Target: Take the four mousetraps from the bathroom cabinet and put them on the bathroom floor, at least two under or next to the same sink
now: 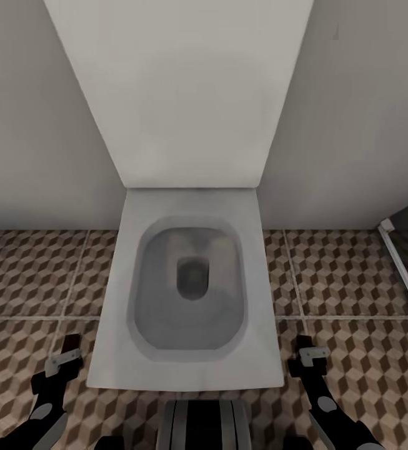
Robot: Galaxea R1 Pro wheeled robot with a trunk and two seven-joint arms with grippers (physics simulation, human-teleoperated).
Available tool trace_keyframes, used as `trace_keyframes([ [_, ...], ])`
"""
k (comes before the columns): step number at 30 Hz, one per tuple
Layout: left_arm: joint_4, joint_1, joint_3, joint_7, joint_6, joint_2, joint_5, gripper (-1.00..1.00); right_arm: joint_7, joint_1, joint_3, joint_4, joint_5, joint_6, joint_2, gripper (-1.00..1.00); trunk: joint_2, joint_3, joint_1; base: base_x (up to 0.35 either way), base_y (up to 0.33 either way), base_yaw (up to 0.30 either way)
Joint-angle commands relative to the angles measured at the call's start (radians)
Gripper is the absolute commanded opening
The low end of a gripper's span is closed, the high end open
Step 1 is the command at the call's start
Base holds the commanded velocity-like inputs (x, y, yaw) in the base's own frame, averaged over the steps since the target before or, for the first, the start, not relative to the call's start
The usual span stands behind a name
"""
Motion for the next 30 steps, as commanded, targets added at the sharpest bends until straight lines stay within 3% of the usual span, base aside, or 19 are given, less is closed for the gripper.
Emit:
trace_keyframes([
  [1, -0.001, -0.001, -0.008, 0.011, -0.003, 0.001, 0.004, -1.00, -0.007, -0.001, 0.005, 0.001, 0.005, -0.001, -0.001, -1.00, 0.000, -0.005, 0.000, 0.000, 0.000, 0.000],
  [30, 0.000, -0.001, -0.007, 0.011, -0.004, 0.005, 0.004, -1.00, -0.008, -0.001, 0.004, 0.001, 0.002, -0.001, -0.001, -1.00, -0.001, -0.012, 0.001, 0.000, 0.000, 0.000],
])
